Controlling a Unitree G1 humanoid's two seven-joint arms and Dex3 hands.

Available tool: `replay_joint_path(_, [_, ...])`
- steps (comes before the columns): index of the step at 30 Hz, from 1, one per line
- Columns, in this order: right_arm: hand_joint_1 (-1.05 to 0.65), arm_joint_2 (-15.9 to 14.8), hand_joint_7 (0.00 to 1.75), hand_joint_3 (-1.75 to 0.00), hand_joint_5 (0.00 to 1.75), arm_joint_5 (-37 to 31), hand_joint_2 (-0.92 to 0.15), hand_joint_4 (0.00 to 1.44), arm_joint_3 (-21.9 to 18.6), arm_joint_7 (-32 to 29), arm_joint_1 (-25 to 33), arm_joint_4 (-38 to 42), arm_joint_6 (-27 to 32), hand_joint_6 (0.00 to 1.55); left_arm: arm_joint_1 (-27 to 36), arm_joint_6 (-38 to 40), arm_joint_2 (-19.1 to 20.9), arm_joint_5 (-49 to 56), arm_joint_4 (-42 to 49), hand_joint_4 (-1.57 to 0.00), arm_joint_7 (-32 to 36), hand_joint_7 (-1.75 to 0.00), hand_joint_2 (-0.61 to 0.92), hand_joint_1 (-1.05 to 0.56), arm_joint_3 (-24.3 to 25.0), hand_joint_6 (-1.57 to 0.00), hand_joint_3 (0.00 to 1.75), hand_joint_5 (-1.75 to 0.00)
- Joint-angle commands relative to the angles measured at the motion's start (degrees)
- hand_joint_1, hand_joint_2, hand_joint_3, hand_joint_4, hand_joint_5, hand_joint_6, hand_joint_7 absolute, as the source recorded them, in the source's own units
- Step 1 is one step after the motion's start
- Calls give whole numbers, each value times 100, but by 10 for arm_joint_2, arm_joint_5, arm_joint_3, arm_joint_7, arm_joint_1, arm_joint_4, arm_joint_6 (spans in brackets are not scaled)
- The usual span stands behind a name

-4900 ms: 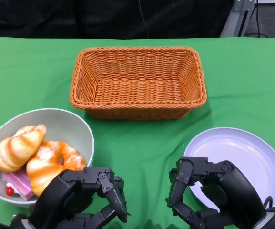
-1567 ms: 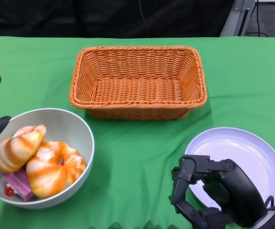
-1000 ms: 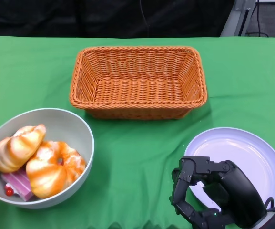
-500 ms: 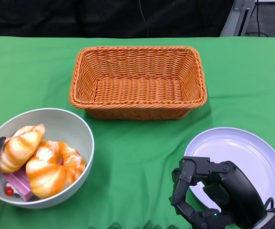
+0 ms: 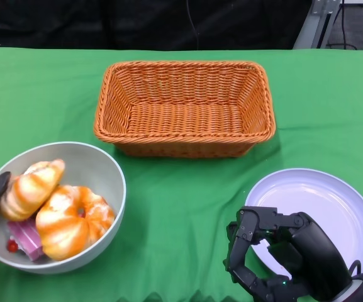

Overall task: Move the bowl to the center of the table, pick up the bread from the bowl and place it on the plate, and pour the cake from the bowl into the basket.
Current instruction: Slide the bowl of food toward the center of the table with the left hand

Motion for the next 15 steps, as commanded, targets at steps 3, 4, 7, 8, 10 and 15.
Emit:
replay_joint_path(3, [-20,1,142,-109,164,3,-44,90,-7,-1,-6,7,-11,82,21,30,-17,10,-34,-29,33,0,92,-55,-11,-26,35,0])
replay_joint_path(4, [-20,1,142,-110,164,3,-43,89,-7,-2,-6,7,-11,82,24,34,-19,13,-41,-29,38,0,92,-55,-13,-25,36,0])
replay_joint_path(7, [-20,1,142,-111,165,6,-42,89,-6,0,-6,6,-9,82,36,45,-33,4,-69,-28,36,0,92,-55,-17,-25,37,0])
replay_joint_path(8, [-20,1,142,-111,165,6,-42,89,-6,-1,-6,6,-9,82,39,49,-37,-1,-77,-26,33,0,92,-55,-17,-25,37,0])
replay_joint_path(10, [-21,1,143,-110,164,3,-43,90,-7,-1,-7,9,-14,83,50,52,-42,7,-96,-25,41,0,92,-54,-26,-25,37,0])
replay_joint_path(15, [-22,1,142,-107,162,-15,-44,91,-9,-12,-8,16,-27,83,76,62,-53,46,-141,-27,79,-2,92,-57,-56,-27,37,-2])
